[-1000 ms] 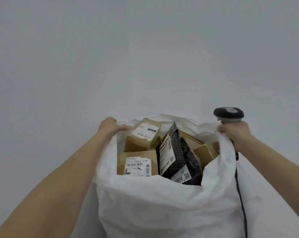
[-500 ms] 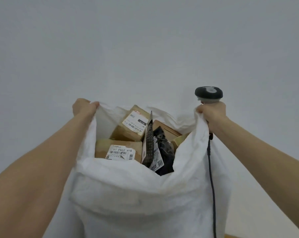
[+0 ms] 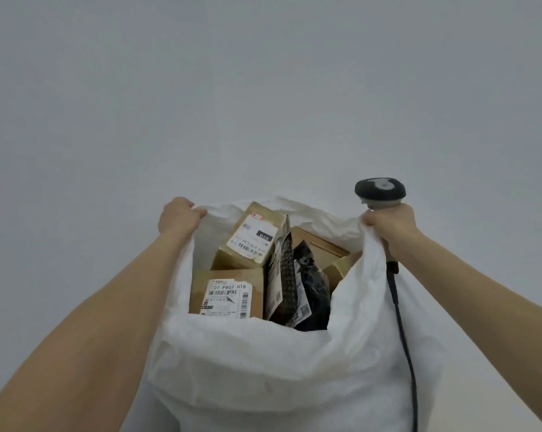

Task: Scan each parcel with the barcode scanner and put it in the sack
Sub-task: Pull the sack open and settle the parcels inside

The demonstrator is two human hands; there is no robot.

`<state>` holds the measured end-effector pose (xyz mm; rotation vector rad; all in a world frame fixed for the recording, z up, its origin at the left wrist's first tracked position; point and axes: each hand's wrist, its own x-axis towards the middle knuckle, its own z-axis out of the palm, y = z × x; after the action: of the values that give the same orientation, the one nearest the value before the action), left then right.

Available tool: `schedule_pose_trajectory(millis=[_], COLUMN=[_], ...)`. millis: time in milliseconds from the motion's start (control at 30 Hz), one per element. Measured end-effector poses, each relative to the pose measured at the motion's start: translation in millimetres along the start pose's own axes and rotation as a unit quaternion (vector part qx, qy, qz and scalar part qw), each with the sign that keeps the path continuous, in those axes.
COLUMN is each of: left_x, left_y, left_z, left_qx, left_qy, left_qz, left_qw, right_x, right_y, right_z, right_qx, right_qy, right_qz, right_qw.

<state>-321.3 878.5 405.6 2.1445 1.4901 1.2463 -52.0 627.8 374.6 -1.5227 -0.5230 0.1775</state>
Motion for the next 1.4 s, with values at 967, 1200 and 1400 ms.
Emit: schedule_pose_trajectory(millis=[967, 1200, 1400], left_x=[-174.9, -272.7, -278.9], left_y=[156.2, 237.5, 254.3], left_z=[17.6, 96.1, 95.7], left_qx=[0.155, 0.251, 0.275], left_qy=[-0.083, -0.315, -0.323], left_qz=[0.176, 0.172, 0.142], left_qw=[0.969, 0.899, 0.894], right_x=[-16.8, -20.5, -32.4], right_y=[46.6, 85.9, 105.9], right_z=[-166.2, -214.0, -249.0], right_qx=[0.115, 0.136, 0.152], right_qy=[-0.182, -0.163, -0.147], right_qz=[0.07, 0.116, 0.14], right_qw=[0.974, 0.97, 0.967])
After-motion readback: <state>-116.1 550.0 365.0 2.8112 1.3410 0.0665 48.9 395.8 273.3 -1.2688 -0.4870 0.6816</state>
